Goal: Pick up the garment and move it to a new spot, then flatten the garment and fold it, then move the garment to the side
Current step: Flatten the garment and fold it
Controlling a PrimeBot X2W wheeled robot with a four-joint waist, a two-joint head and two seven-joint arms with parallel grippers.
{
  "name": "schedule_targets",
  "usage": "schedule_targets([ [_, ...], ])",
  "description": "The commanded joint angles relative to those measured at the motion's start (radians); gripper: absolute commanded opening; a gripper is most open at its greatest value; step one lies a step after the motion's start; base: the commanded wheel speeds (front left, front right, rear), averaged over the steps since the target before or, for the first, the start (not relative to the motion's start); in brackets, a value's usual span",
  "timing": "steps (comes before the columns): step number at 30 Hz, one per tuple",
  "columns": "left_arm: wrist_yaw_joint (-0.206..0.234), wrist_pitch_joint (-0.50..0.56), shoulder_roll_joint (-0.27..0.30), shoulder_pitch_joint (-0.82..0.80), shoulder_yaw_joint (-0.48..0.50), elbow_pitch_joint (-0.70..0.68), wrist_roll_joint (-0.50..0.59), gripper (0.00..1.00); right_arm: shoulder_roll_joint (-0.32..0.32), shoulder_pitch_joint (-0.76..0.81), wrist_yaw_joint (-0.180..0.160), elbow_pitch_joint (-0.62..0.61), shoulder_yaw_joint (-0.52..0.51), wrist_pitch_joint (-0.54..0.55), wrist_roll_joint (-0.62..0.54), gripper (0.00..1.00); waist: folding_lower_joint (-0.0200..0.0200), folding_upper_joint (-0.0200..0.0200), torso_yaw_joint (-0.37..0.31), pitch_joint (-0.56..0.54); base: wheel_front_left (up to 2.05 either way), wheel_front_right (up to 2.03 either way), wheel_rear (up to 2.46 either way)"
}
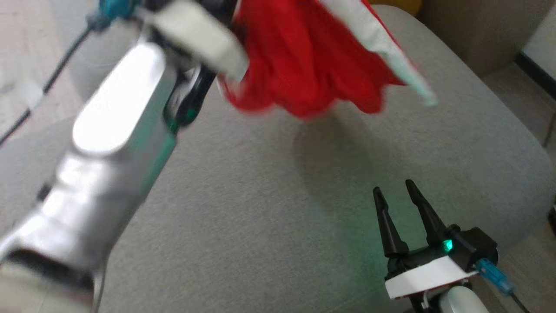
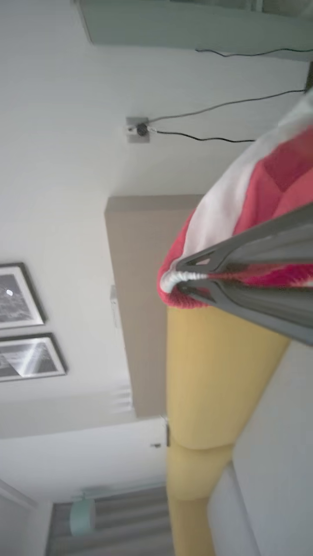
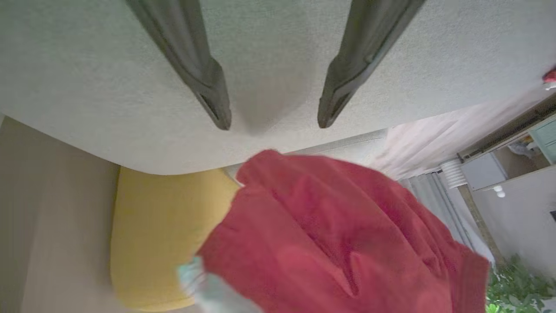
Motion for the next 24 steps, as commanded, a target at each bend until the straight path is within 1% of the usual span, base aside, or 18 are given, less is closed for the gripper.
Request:
schedule_targets([
  [1, 0.011, 0.023, 0.059, 0.052, 0.026, -0.016, -0.019, 0.0, -0.003, -0.015, -0.001, -0.029, 0.026, -0.006, -0.005, 1.0, 0.0001, -0.0001, 0.026, -0.003, 0.0, 0.0, 0.0],
  [5, 0.005, 0.044, 0.12, 0.245, -0.002, -0.02, -0.06, 0.0, -0.003, -0.019, -0.001, -0.015, 0.031, -0.006, 0.001, 1.0, 0.0001, -0.0001, 0.057, 0.022, 0.0, 0.0, 0.0],
  [6, 0.005, 0.044, 0.12, 0.245, -0.002, -0.02, -0.06, 0.0, -0.003, -0.019, -0.001, -0.015, 0.031, -0.006, 0.001, 1.0, 0.0001, -0.0001, 0.057, 0.022, 0.0, 0.0, 0.0],
  [8, -0.007, 0.012, 0.148, 0.331, -0.005, -0.027, -0.075, 0.0, -0.003, -0.025, -0.001, -0.006, 0.034, -0.006, 0.002, 1.0, 0.0001, -0.0001, 0.075, 0.039, 0.0, 0.0, 0.0],
  [12, -0.031, -0.088, 0.2, 0.451, 0.011, -0.044, -0.098, 0.0, -0.003, -0.04, -0.001, 0.006, 0.024, -0.006, 0.002, 1.0, 0.0001, -0.0001, 0.104, 0.069, 0.0, 0.0, 0.0],
  [15, -0.042, -0.134, 0.23, 0.496, 0.022, -0.061, -0.108, 0.0, -0.003, -0.058, -0.001, 0.023, 0.008, -0.006, -0.005, 1.0, 0.0001, -0.0001, 0.124, 0.09, 0.0, 0.0, 0.0],
  [19, -0.051, -0.156, 0.26, 0.515, 0.028, -0.078, -0.113, 0.0, -0.003, -0.116, -0.001, 0.059, -0.014, -0.006, -0.017, 1.0, 0.0001, -0.0001, 0.145, 0.115, 0.0, 0.0, 0.0],
  [22, -0.052, -0.161, 0.267, 0.511, 0.03, -0.086, -0.112, 0.0, -0.003, -0.175, -0.001, 0.105, -0.034, -0.006, -0.034, 1.0, 0.0001, -0.0001, 0.158, 0.128, 0.0, 0.0, 0.0],
  [24, -0.053, -0.166, 0.266, 0.504, 0.029, -0.091, -0.11, 0.0, -0.003, -0.236, -0.001, 0.166, -0.053, -0.006, -0.047, 1.0, 0.0001, -0.0001, 0.169, 0.136, 0.0, 0.0, 0.0],
])
